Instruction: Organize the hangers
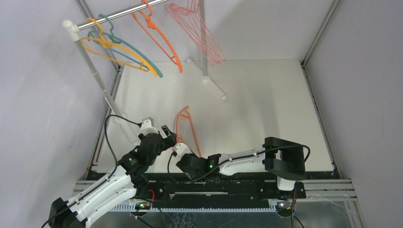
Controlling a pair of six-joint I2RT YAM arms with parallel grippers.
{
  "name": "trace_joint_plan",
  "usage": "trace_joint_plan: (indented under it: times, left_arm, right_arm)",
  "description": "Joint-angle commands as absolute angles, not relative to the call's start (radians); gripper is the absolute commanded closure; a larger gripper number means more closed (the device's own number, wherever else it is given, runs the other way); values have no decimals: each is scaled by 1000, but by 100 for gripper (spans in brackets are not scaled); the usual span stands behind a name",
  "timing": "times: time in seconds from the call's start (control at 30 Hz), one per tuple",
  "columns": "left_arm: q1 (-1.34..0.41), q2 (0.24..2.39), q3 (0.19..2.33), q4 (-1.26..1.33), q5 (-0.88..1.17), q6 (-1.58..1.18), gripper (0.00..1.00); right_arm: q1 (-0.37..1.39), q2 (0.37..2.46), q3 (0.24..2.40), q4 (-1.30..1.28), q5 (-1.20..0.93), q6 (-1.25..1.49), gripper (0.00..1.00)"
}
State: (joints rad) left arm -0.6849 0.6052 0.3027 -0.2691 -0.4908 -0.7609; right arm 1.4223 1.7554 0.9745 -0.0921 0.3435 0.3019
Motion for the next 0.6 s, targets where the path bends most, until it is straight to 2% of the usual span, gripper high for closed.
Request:
trace_joint_plan:
  times: [0.0, 0.3, 0.4, 0.43, 0.57]
  left_arm:
    - [-680, 557, 318, -300, -481, -781, 4]
    - [-680, 465, 314, -346, -464, -786, 5]
    - [-680, 455, 311, -345, -440, -784, 7]
    - [-680, 445, 310, -345, -433, -784, 7]
    - [-680, 381, 314, -363, -408, -787, 11]
  right_arm:
    - [1392, 1777, 980, -14, 300, 347, 53]
    - [1358, 1822, 980, -21, 291, 373, 74]
    - [1337, 1816, 981, -22, 255, 375, 97]
    - [1328, 1810, 981, -23, 253, 384, 100]
    - [1305, 1758, 969, 6, 282, 377, 100]
